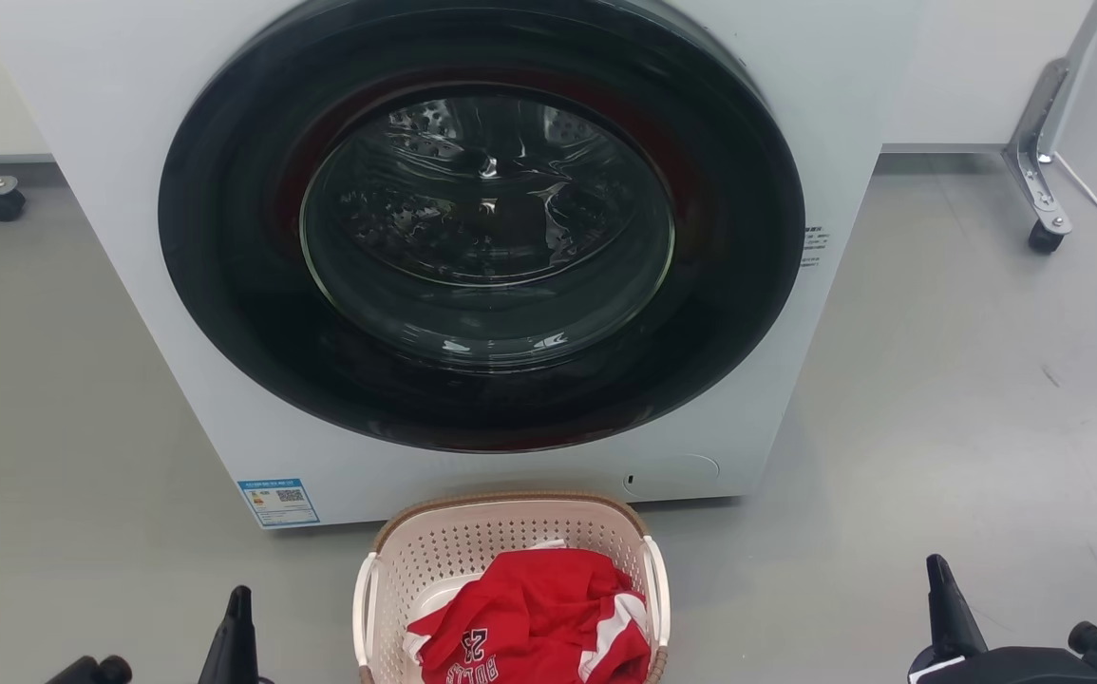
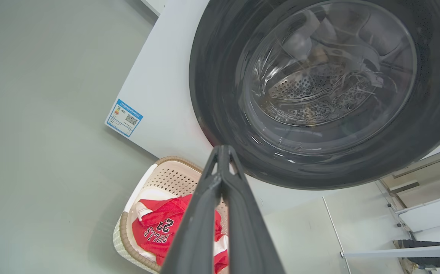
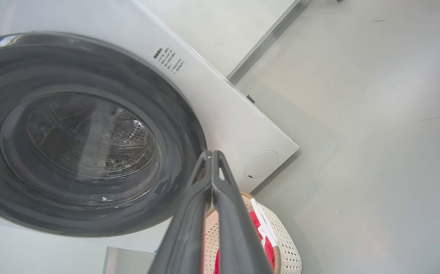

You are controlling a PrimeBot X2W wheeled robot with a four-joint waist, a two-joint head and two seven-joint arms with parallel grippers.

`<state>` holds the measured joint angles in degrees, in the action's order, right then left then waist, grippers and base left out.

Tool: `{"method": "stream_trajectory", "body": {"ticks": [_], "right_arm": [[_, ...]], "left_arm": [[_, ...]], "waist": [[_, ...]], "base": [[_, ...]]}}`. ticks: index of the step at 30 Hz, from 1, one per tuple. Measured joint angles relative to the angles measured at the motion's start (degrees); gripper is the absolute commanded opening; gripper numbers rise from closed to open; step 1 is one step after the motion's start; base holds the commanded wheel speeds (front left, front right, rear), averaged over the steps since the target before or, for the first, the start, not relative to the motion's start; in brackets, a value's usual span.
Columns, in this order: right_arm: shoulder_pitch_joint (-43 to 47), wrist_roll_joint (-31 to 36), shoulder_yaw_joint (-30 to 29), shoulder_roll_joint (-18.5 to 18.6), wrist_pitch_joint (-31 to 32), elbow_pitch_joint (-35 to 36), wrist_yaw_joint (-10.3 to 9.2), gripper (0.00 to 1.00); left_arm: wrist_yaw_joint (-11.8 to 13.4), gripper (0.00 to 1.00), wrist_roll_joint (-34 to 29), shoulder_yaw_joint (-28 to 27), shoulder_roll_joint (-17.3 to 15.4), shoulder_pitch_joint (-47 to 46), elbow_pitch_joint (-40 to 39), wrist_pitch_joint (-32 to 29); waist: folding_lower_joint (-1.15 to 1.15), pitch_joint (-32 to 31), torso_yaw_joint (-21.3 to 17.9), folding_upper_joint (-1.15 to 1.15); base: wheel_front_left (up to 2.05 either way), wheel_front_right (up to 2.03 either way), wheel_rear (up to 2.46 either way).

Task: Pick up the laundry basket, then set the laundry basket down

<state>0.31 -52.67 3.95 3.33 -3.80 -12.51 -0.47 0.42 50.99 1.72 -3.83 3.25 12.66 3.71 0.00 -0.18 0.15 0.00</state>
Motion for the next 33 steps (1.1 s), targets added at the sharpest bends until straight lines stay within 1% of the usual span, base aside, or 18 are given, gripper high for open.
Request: {"method": "stream_trajectory", "body": {"ticks": [33], "right_arm": [[-3.49,-25.43,-7.56,-0.56,6.79,-2.91,4.63,0.0]], "left_arm": [[-4.83,0.0,26.51,-4.72,0.71,-4.67,2.94,-6.72]], "waist": [[0.0,0.19,-0.1,0.0]], "base": [[0.0,0.0,0.0]]}}
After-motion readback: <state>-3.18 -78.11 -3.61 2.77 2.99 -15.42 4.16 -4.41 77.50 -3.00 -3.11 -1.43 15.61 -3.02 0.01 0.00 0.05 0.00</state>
